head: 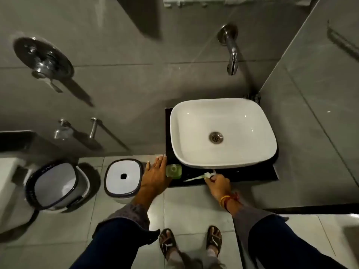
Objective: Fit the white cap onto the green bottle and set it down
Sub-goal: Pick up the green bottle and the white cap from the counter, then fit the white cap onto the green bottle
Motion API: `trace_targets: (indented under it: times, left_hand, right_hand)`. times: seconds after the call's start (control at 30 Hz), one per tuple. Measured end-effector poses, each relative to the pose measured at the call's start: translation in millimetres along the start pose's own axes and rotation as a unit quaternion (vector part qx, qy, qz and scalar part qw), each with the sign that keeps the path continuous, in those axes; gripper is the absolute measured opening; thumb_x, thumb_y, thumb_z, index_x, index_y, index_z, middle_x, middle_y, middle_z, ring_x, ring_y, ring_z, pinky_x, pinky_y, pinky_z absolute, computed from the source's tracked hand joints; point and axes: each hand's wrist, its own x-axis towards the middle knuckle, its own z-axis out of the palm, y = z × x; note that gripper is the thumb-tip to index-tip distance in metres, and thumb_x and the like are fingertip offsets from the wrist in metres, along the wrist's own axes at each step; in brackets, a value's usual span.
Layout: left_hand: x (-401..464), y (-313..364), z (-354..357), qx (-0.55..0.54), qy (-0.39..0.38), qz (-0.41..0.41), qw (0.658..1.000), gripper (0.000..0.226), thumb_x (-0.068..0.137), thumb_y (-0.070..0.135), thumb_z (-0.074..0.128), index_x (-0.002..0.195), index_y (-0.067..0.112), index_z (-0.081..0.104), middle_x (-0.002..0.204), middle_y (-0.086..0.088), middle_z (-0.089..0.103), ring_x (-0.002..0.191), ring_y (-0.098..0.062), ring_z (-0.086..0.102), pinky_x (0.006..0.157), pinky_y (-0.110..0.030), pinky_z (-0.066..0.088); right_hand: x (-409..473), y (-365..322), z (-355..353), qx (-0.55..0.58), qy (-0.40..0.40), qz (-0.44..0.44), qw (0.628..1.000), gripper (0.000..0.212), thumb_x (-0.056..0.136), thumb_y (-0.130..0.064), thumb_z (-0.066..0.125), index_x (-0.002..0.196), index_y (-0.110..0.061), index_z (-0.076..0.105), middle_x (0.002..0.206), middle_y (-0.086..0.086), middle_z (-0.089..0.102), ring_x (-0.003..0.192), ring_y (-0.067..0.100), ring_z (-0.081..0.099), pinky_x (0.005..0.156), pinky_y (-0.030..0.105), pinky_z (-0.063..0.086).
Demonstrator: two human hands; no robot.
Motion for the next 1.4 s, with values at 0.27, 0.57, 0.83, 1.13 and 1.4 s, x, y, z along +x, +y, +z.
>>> trace_targets:
  times: [0.27,0.57,0.83,1.13,1.4]
  left_hand:
    - [-12.7,-11.7,32.5,-0.029,0.012,0.008,0.999,0.089,0.099,0.038,0.055,0.163,0.015,-0.002,0.174,-0.004,0.000,0.161,-0.024,0.002,0.132,-0.050,0.009]
    - [-8.8,-18.0,41.0,-0.031,0.024,0.033,0.999,0.088,0.100,0.045,0.049,0.163,0.017,-0.006,0.174,-0.002,-0.002,0.161,-0.022,0.001,0.132,-0.049,0.009]
    - [-13.2,-9.9,47.1,-0.053,0.040,0.044,0.997,0.089,0.100,0.048,0.047,0.163,0.017,-0.007,0.174,-0.002,-0.002,0.161,-0.021,0.000,0.132,-0.048,0.004]
    - [-16.1,-6.7,55.5,-0.052,0.061,0.037,0.996,0.085,0.102,0.051,0.041,0.162,0.017,-0.009,0.174,-0.002,-0.004,0.161,-0.020,0.001,0.132,-0.047,0.005]
    - [-16.5,-5.4,58.5,-0.064,0.060,0.027,0.996,0.087,0.102,0.049,0.044,0.163,0.017,-0.008,0.174,-0.003,-0.002,0.161,-0.021,0.002,0.130,-0.047,0.002]
  right_hand:
    - [27.3,-5.0,26.6,0.195,0.076,0.170,0.963,0.047,0.081,-0.032,0.080,0.097,0.009,0.067,0.073,0.018,0.065,0.069,0.037,0.068,0.090,0.054,0.058]
    - [46.4,0.8,42.9,0.298,0.106,0.217,0.924,0.025,0.083,-0.014,0.073,0.073,0.004,0.058,0.061,0.012,0.055,0.046,0.019,0.048,0.060,0.036,0.050]
    - [10.1,-1.2,20.7,0.355,0.133,0.101,0.920,0.013,0.080,-0.009,0.076,0.075,-0.001,0.067,0.070,0.011,0.063,0.054,0.016,0.056,0.044,0.025,0.046]
    - [-33.1,-59.2,29.1,0.264,0.103,-0.209,0.936,0.021,0.078,-0.002,0.081,0.095,-0.003,0.069,0.085,0.009,0.076,0.076,0.013,0.074,0.069,0.018,0.059]
    - [-45.2,-69.8,54.0,0.136,0.080,-0.270,0.950,0.030,0.077,-0.010,0.083,0.102,-0.014,0.067,0.082,0.003,0.074,0.075,0.015,0.074,0.067,0.029,0.064]
